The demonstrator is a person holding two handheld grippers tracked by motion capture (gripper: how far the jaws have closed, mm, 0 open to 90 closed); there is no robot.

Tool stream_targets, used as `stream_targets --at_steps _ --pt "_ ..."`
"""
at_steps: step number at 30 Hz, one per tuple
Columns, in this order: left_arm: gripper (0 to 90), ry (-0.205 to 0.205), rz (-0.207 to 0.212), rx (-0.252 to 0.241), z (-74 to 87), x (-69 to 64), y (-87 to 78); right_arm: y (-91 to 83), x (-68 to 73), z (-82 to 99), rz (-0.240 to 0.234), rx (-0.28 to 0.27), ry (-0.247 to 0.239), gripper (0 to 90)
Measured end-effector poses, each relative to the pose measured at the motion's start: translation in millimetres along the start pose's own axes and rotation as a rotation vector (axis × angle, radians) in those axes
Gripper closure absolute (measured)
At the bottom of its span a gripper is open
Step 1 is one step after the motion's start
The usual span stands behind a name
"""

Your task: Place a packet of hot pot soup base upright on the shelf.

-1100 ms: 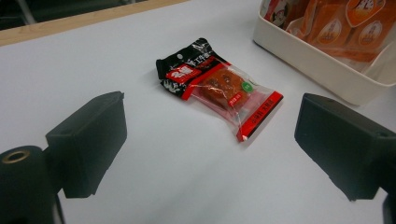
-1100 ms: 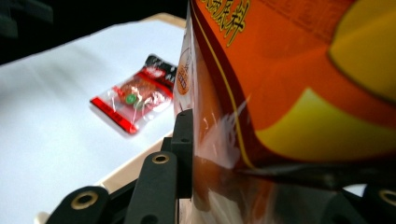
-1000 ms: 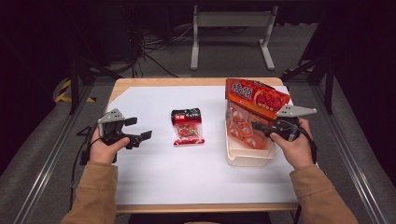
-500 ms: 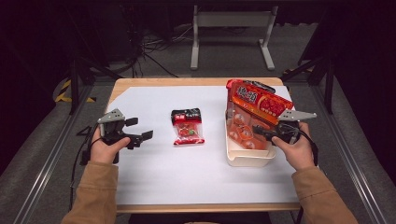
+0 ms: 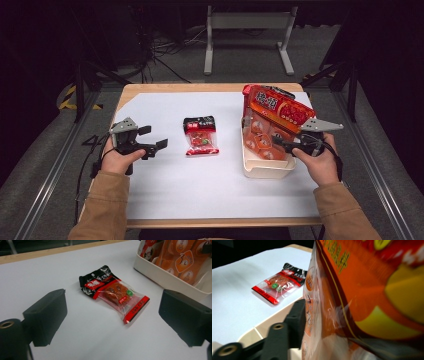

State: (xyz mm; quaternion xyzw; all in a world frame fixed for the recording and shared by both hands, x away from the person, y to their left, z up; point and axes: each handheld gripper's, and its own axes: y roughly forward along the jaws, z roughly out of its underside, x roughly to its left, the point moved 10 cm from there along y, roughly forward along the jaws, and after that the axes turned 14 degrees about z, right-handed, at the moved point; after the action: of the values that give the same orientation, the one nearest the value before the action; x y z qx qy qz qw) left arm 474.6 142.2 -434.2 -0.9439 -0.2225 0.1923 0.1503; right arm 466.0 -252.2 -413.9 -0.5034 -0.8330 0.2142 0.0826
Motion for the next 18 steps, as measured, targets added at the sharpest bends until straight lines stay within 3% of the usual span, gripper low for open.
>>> stream_targets --at_steps 7,18 --pt "18.9 0.009 0.009 0.004 -0.7 -3.2 4.2 -18.3 -9.0 -10.0 0.062 -0.041 0.021 32.2" --pt "24.1 0.032 0.026 0.018 -5.5 -7.9 13.3 -48.0 -25.2 -9.4 0.146 -0.055 0.031 27.3"
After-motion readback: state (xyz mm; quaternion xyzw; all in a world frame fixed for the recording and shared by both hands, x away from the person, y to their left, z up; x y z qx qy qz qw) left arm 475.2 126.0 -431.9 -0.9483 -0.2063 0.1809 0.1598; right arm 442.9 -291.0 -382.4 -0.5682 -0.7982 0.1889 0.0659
